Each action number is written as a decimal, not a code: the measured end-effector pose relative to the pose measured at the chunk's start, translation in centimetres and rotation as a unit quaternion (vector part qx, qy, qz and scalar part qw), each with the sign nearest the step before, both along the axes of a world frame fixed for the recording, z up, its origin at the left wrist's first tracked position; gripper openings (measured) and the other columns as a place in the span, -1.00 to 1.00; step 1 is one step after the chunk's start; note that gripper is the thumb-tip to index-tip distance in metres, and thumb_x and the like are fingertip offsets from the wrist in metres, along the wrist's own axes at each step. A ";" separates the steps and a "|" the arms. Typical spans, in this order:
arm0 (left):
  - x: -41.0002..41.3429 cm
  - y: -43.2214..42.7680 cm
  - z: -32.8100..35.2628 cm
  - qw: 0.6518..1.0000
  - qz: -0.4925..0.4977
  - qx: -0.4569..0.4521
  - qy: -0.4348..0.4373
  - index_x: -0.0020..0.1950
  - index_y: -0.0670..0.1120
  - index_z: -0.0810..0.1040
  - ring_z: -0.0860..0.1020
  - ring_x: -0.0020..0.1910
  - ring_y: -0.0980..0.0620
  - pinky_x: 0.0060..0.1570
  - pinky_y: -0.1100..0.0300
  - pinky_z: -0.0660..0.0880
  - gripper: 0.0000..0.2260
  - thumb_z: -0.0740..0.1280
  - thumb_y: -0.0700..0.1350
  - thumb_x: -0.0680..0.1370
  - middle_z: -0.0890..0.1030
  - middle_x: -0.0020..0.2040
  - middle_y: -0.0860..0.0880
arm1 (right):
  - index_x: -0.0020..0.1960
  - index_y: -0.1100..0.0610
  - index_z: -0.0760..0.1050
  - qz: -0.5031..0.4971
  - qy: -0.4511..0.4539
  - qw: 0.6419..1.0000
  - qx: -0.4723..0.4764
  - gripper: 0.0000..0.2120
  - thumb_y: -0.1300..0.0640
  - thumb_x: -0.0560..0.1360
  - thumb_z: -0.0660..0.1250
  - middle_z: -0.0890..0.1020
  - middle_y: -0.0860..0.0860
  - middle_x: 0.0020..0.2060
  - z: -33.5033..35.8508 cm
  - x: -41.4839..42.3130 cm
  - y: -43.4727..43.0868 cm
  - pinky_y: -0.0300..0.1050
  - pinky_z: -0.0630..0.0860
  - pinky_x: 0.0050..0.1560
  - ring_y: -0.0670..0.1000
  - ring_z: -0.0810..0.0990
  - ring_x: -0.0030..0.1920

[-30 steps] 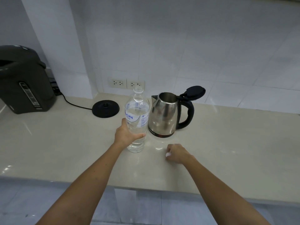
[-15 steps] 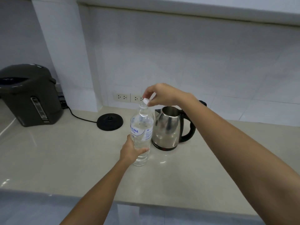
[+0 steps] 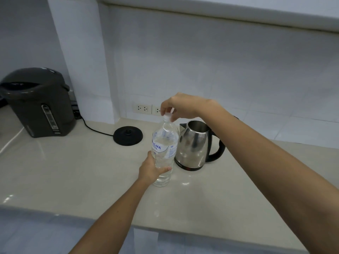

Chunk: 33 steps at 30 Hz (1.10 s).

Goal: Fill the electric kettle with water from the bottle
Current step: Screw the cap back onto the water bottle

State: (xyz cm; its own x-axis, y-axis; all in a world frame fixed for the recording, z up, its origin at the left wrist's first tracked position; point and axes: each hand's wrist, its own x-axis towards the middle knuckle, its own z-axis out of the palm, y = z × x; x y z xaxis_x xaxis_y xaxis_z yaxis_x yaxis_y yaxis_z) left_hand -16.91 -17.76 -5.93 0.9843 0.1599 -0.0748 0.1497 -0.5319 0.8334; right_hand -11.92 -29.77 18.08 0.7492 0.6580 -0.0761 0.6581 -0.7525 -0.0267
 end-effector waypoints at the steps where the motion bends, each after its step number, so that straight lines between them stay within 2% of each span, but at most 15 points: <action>1: 0.0 0.0 0.0 1.000 0.000 0.001 -0.001 0.28 -0.12 0.32 0.54 0.16 -0.09 0.04 0.13 0.45 -0.31 0.59 0.06 0.32 0.57 0.17 -0.05 | 0.18 0.06 0.54 -0.005 0.002 1.000 0.009 -0.72 0.25 0.50 0.35 0.62 -0.02 0.07 -0.1 0.0 -0.1 -0.14 0.42 -0.07 -0.01 0.51 -0.08; 3: 0.0 -0.1 0.0 1.000 0.000 0.005 -0.002 0.29 -0.12 0.32 0.55 0.16 -0.09 0.02 0.15 0.44 -0.31 0.59 0.06 0.32 0.57 0.17 -0.03 | 0.16 0.08 0.55 -0.013 0.001 1.000 0.019 -0.75 0.21 0.48 0.38 0.63 -0.01 -0.01 -0.3 0.0 -0.1 -0.13 0.45 -0.08 0.00 0.52 -0.10; 7: 0.1 -0.1 -0.1 1.000 0.002 0.009 -0.001 0.28 -0.11 0.32 0.55 0.15 -0.08 -0.02 0.17 0.43 -0.31 0.59 0.08 0.31 0.57 0.16 -0.03 | 0.09 0.22 0.52 -0.068 0.020 0.997 0.001 -0.71 0.01 0.51 0.36 0.60 0.07 -0.20 -0.6 -0.3 0.6 -0.14 0.44 -0.27 0.08 0.55 -0.21; 10: 0.1 -0.1 -0.1 1.000 0.003 0.009 0.005 0.26 -0.11 0.32 0.55 0.12 -0.08 -0.04 0.17 0.42 -0.32 0.58 0.09 0.31 0.57 0.12 -0.03 | 0.17 0.28 0.48 -0.099 -0.024 0.993 -0.067 -0.63 -0.03 0.60 0.21 0.54 0.17 0.00 -0.9 -0.8 1.6 -0.14 0.38 -0.28 0.15 0.55 -0.07; 12: 0.2 -0.1 -0.1 1.000 0.007 0.011 0.005 0.24 -0.11 0.33 0.55 0.12 -0.08 -0.04 0.16 0.44 -0.33 0.58 0.10 0.31 0.55 0.06 -0.01 | 0.28 0.26 0.44 -0.116 -0.060 0.987 -0.099 -0.63 0.04 0.65 0.08 0.51 0.18 0.16 -1.9 -0.9 2.5 -0.13 0.37 -0.16 0.18 0.54 0.12; 13: 0.2 -0.1 -0.2 1.000 0.006 0.014 0.003 0.23 -0.11 0.33 0.56 0.12 -0.08 -0.04 0.15 0.44 -0.34 0.58 0.11 0.31 0.56 0.06 0.00 | 0.28 0.23 0.46 -0.122 -0.080 0.982 -0.118 -0.65 0.09 0.66 0.04 0.52 0.15 0.19 -2.6 -0.8 2.9 -0.15 0.36 -0.18 0.16 0.54 0.15; 15: 0.1 -0.2 -0.3 1.000 0.003 0.018 0.000 0.24 -0.10 0.33 0.55 0.14 -0.08 -0.06 0.17 0.41 -0.34 0.57 0.11 0.32 0.57 0.12 -0.01 | 0.15 0.16 0.54 -0.184 -0.104 0.967 -0.142 -0.71 0.19 0.62 0.07 0.59 0.07 0.05 -3.7 -0.8 3.9 -0.17 0.32 -0.26 0.08 0.56 -0.05; 17: 0.0 -0.3 -0.4 1.000 0.006 0.016 0.001 0.25 -0.08 0.32 0.54 0.15 -0.08 -0.05 0.16 0.41 -0.33 0.57 0.12 0.31 0.57 0.17 0.00 | -0.11 0.07 0.50 -0.271 -0.104 0.945 -0.151 -0.82 0.28 0.51 0.16 0.51 -0.01 -0.29 -3.7 -1.4 4.8 -0.22 0.24 -0.33 -0.01 0.39 -0.35; 18: 0.0 -0.3 -0.4 1.000 0.009 0.016 0.004 0.25 -0.07 0.32 0.54 0.16 -0.09 -0.04 0.14 0.43 -0.33 0.57 0.13 0.31 0.57 0.18 -0.01 | -0.22 0.08 0.44 -0.296 -0.103 0.936 -0.159 -0.83 0.32 0.42 0.19 0.40 -0.03 -0.39 -3.5 -1.9 5.3 -0.24 0.20 -0.35 -0.06 0.29 -0.41; 20: -0.2 -0.1 -0.4 1.000 0.011 0.017 0.013 0.26 -0.05 0.31 0.54 0.16 -0.10 -0.01 0.11 0.47 -0.32 0.56 0.15 0.31 0.57 0.19 -0.01 | -0.32 0.11 0.35 -0.313 -0.115 0.925 -0.181 -0.83 0.37 0.24 0.16 0.32 -0.05 -0.45 -3.0 -2.8 6.3 -0.25 0.18 -0.34 -0.08 0.23 -0.44; 23: -0.3 0.0 -0.2 0.999 0.009 0.032 0.024 0.32 -0.03 0.30 0.54 0.19 -0.10 -0.01 0.10 0.46 -0.29 0.54 0.17 0.32 0.55 0.21 0.00 | -0.33 0.09 0.37 -0.324 -0.117 0.920 -0.184 -0.83 0.35 0.25 0.17 0.31 -0.06 -0.47 -2.9 -2.7 6.4 -0.27 0.19 -0.39 -0.07 0.22 -0.47; 26: -0.4 0.1 -0.3 1.000 0.005 0.016 0.021 0.31 -0.03 0.30 0.53 0.19 -0.10 -0.01 0.11 0.45 -0.31 0.55 0.14 0.33 0.55 0.22 0.01 | -0.30 0.07 0.42 -0.332 -0.120 0.929 -0.111 -0.84 0.18 0.45 0.17 0.38 -0.05 -0.44 -3.2 -1.5 5.2 -0.27 0.17 -0.41 -0.05 0.28 -0.48; 29: 0.0 0.5 -0.5 1.000 -0.017 0.001 0.013 0.29 -0.06 0.31 0.52 0.19 -0.08 0.05 0.10 0.47 -0.32 0.56 0.12 0.32 0.55 0.21 0.00 | -0.31 0.14 0.38 -0.288 -0.123 0.950 0.003 -0.56 -0.16 0.56 0.11 0.43 -0.01 -0.38 -3.7 -1.5 3.1 -0.23 0.22 -0.39 0.03 0.39 -0.40; 31: 0.2 0.9 -0.7 0.999 -0.040 -0.012 0.003 0.31 -0.09 0.31 0.51 0.21 -0.07 0.08 0.12 0.46 -0.31 0.57 0.08 0.33 0.54 0.23 -0.01 | -0.09 0.17 0.44 -0.255 -0.093 0.960 0.074 -0.55 -0.25 0.53 0.16 0.48 0.03 -0.25 -4.8 -2.2 1.7 -0.13 0.33 -0.30 0.10 0.47 -0.23; 33: 0.0 1.3 -0.6 0.997 -0.066 -0.031 0.000 0.36 -0.10 0.29 0.49 0.23 -0.06 0.07 0.18 0.42 -0.30 0.57 0.03 0.36 0.52 0.24 0.00 | 0.11 0.17 0.42 -0.233 -0.038 0.956 0.175 -0.55 -0.21 0.50 0.25 0.53 0.09 -0.12 -6.0 -2.6 0.8 -0.07 0.42 -0.21 0.13 0.51 -0.12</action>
State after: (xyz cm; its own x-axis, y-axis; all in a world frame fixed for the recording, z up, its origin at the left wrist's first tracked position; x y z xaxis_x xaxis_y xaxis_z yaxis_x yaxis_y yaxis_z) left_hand -16.87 -16.43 -6.56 0.9965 0.0240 -0.0798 0.0812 -0.4942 0.8655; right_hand -14.57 -28.96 12.09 0.9617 0.2265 0.1543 0.2637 -0.9182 -0.2957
